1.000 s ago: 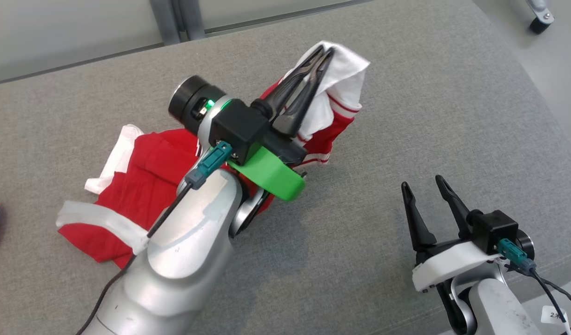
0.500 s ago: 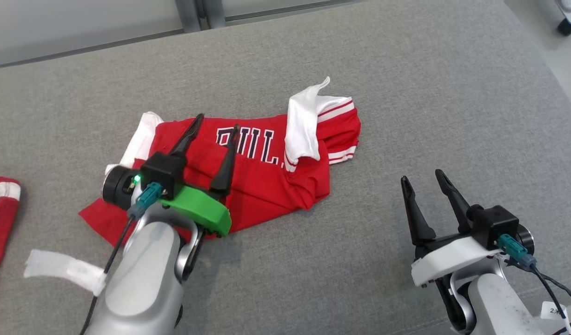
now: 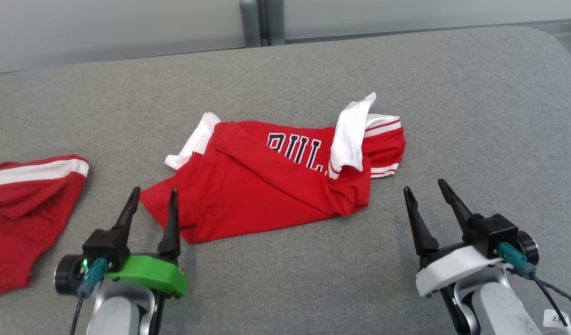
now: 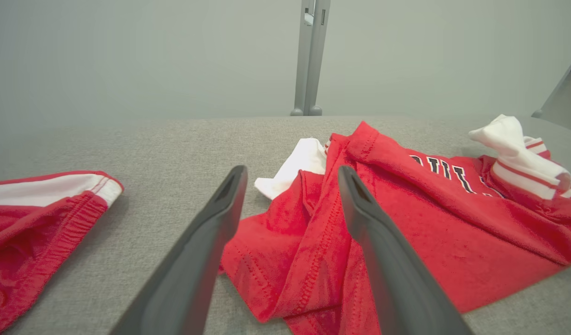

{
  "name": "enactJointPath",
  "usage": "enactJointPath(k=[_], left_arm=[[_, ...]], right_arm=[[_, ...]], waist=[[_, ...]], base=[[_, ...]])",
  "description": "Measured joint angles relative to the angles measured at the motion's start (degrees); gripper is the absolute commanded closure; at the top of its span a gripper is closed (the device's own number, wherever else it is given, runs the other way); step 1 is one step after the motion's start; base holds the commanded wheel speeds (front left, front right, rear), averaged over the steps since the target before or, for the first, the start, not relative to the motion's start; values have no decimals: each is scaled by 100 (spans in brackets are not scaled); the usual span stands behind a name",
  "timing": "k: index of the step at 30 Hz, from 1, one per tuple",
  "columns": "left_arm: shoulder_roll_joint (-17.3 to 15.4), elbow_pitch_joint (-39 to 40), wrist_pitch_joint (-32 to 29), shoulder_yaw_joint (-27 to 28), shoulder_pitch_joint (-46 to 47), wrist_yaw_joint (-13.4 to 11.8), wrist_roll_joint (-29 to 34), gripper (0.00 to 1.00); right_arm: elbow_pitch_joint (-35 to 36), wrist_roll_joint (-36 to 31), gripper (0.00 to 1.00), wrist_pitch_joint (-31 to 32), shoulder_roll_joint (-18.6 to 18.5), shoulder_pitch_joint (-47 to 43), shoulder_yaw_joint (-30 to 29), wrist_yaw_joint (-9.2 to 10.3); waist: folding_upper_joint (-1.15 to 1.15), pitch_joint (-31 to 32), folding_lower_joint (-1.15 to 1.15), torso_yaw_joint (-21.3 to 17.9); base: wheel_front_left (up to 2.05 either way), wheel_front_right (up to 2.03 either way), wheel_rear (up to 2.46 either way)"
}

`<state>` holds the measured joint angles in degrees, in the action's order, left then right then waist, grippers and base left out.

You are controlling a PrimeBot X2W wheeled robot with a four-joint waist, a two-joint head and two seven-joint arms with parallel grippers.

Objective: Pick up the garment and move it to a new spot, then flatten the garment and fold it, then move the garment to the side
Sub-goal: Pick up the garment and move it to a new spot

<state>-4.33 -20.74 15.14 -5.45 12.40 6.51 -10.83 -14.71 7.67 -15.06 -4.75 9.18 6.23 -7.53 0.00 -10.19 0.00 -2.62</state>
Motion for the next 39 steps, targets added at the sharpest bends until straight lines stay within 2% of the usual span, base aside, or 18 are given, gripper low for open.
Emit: enactJointPath(k=[9,16,26,39], left_arm=[[96,359,0,744,-956,10,155,0],[134,554,-1,880,-1408,11,205,0],[146,594,-1,452,-1385,11,51,0],[147,710,-1,-80,-1020,29,32,0]], right_arm=[[-81,-21,0,0,57,-216,57,0],[-90,26,0,0,67,-347,68,0],[-267,149,0,-1,15,-153,185,0],[-1839,776,0,-1,-35,1290,-243,0]], waist=[[0,419,0,238],[0,608,0,340],[0,500,0,620],[0,51,0,1332]], base=[[0,0,0],[0,0,0],[0,0,0],[0,0,0]])
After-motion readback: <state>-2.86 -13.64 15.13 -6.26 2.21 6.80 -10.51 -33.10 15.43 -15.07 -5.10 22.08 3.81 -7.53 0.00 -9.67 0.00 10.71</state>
